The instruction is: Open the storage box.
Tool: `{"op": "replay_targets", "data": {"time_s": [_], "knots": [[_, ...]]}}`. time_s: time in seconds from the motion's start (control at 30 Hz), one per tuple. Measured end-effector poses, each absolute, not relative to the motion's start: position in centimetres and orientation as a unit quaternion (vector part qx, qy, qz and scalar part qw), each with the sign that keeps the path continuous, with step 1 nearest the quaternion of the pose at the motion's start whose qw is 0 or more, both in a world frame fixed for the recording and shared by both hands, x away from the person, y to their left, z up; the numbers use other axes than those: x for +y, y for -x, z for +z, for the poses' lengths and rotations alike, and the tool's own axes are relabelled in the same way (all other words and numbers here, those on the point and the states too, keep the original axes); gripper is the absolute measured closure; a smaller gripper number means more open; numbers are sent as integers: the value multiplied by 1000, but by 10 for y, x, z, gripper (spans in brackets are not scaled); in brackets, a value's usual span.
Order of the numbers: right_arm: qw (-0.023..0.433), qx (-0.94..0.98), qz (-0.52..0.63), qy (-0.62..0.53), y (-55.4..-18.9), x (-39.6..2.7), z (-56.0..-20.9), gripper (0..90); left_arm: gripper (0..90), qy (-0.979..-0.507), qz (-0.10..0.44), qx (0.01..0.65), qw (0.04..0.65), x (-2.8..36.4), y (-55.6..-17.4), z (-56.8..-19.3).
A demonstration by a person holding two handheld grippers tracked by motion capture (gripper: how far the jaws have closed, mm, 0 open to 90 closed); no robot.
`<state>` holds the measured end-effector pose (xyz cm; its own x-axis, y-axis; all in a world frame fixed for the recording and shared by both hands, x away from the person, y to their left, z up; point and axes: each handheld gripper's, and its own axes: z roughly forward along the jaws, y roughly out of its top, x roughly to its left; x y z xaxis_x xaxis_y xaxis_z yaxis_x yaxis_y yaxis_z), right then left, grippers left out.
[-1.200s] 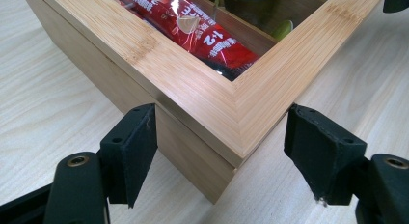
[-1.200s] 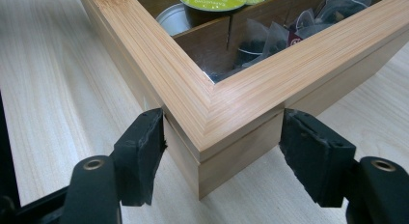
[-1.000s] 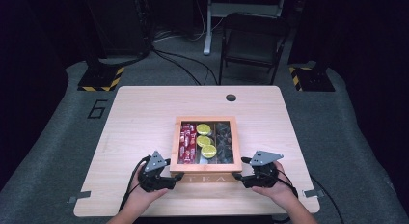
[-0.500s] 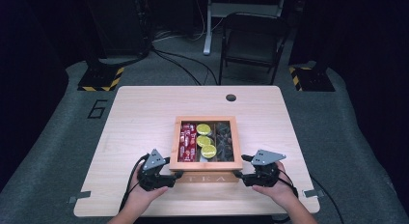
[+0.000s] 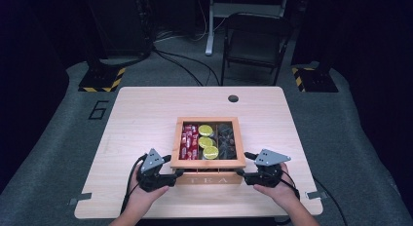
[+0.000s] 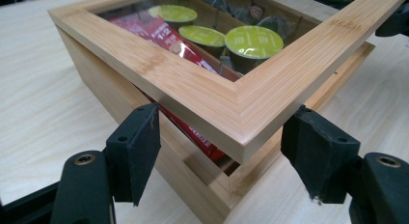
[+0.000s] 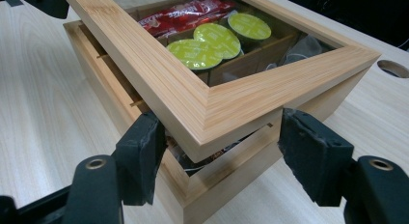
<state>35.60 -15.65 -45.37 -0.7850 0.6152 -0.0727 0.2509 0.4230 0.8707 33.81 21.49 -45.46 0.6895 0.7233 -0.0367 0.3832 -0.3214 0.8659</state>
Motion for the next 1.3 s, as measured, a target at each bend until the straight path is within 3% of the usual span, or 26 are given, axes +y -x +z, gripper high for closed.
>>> {"op": "replay_targets", "data": {"time_s": [0.6,1.3], "knots": [[190,798,490,-295,-373,-159,-434,417,318,-774,175,353,496,219,-348,-424],[242,779,499,-292,-404,-152,-406,480,340,-754,170,369,516,221,-369,-386]]}}
